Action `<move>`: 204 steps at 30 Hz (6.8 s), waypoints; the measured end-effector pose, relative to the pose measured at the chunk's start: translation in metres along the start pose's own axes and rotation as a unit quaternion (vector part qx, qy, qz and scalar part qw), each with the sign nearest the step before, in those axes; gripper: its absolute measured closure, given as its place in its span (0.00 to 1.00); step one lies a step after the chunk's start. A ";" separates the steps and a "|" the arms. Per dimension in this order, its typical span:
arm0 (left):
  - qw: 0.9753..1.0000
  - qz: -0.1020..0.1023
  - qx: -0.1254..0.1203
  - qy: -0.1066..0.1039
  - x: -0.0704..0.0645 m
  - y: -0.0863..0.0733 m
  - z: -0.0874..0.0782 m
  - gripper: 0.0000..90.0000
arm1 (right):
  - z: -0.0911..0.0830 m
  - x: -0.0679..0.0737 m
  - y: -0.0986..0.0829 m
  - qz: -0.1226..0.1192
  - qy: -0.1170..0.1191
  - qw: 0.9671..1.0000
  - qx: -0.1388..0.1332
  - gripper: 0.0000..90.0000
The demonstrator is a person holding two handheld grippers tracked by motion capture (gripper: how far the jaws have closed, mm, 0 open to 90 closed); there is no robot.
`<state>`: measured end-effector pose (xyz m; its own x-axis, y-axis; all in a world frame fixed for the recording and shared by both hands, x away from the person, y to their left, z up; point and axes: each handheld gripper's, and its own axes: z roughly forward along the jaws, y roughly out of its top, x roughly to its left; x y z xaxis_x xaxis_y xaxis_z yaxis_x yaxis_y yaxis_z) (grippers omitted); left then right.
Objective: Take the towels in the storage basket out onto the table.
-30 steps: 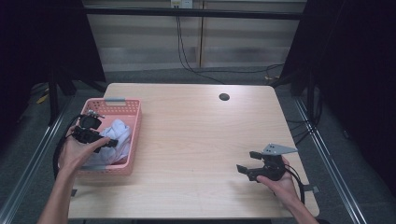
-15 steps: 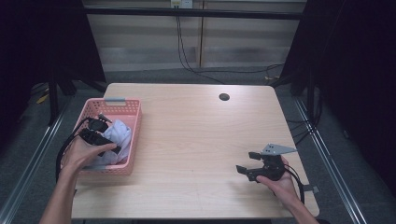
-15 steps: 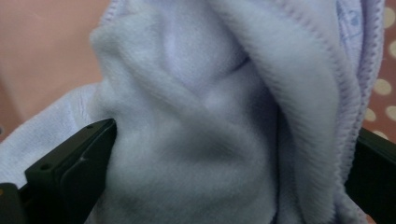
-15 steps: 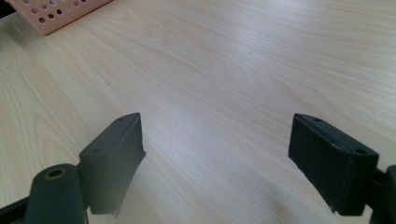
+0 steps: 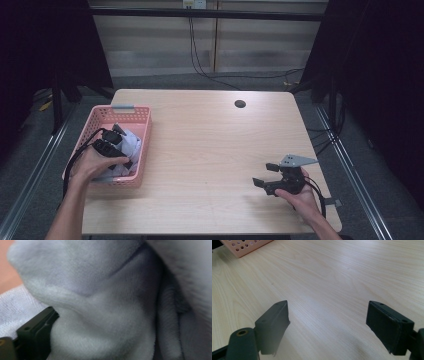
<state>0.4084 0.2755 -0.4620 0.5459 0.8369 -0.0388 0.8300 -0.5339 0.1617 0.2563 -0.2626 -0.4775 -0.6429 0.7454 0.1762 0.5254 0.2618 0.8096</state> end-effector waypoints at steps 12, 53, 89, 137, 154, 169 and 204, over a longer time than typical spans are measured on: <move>1.000 -0.004 0.023 -0.003 0.002 0.006 -0.006 0.33 | 0.001 0.000 0.000 -0.001 0.004 1.000 0.003 0.21; 0.990 -0.078 -0.114 -0.038 0.015 -0.022 -0.049 0.40 | -0.001 -0.003 0.001 0.014 -0.005 1.000 -0.003 0.21; 0.993 -0.016 -0.114 -0.008 -0.007 0.008 -0.121 0.40 | 0.001 -0.003 0.001 0.015 0.003 1.000 0.002 0.20; 0.983 0.140 -0.112 -0.040 -0.161 0.088 -0.120 0.39 | 0.001 -0.003 0.002 0.012 0.006 1.000 0.001 0.20; 0.976 0.172 -0.106 -0.077 -0.206 0.108 -0.079 0.39 | 0.001 -0.005 0.002 0.016 0.005 1.000 0.001 0.20; 0.974 0.183 -0.088 -0.104 -0.227 0.123 -0.013 0.32 | -0.002 -0.005 0.002 0.011 0.006 1.000 -0.003 0.20; 0.945 0.180 -0.229 -0.150 -0.215 0.053 -0.049 0.51 | 0.052 0.020 0.077 -0.036 0.066 0.997 -0.015 0.28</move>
<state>0.3290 0.0732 -0.3969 0.8486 0.5023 -0.1662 0.4847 -0.6121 0.6248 0.3123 -0.1958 -0.4407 -0.7466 0.6381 0.1882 0.4601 0.2908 0.8389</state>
